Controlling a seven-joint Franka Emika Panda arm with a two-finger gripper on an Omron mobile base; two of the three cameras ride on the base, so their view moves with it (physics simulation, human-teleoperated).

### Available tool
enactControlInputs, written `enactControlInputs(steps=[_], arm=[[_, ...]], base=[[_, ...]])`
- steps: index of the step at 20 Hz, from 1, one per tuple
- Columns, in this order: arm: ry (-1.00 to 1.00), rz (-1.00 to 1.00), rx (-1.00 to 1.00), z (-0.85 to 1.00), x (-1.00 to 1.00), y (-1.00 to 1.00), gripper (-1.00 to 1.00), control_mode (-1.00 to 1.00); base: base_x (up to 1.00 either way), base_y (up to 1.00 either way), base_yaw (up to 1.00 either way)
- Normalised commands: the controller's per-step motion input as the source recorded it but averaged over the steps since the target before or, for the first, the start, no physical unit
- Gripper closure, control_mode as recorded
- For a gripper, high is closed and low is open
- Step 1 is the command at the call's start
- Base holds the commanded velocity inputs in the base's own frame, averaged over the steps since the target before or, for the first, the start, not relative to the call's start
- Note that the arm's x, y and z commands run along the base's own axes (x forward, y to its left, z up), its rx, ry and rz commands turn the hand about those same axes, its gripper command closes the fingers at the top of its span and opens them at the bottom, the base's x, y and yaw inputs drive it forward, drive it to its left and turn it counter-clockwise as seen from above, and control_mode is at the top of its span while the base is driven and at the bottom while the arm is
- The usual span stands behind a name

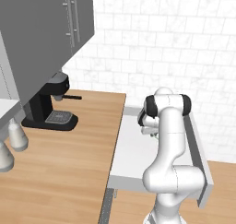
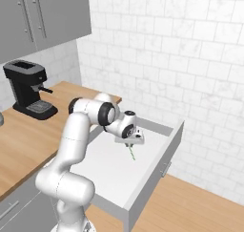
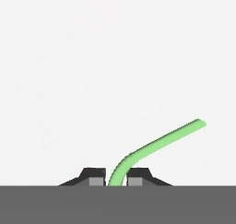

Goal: Take a straw from the drawer in front and place it inside the glass cup on the dining counter.

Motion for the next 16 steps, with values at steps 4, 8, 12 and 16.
enactControlInputs(steps=[4,8,12,16], arm=[[-0.10,-0.03,0.01,0.91,-0.24,0.03,1.00,-1.00],[-0.15,-0.02,0.05,1.00,-0.22,0.12,1.00,-1.00],[-0.11,-0.01,0.04,1.00,-0.21,0.06,1.00,-1.00],[-0.06,-0.02,0.00,1.00,-0.45,0.00,1.00,-1.00]], base=[[0.00,0.00,0.00],[0.00,0.00,0.00],[0.00,0.00,0.00],[0.00,0.00,0.00]])
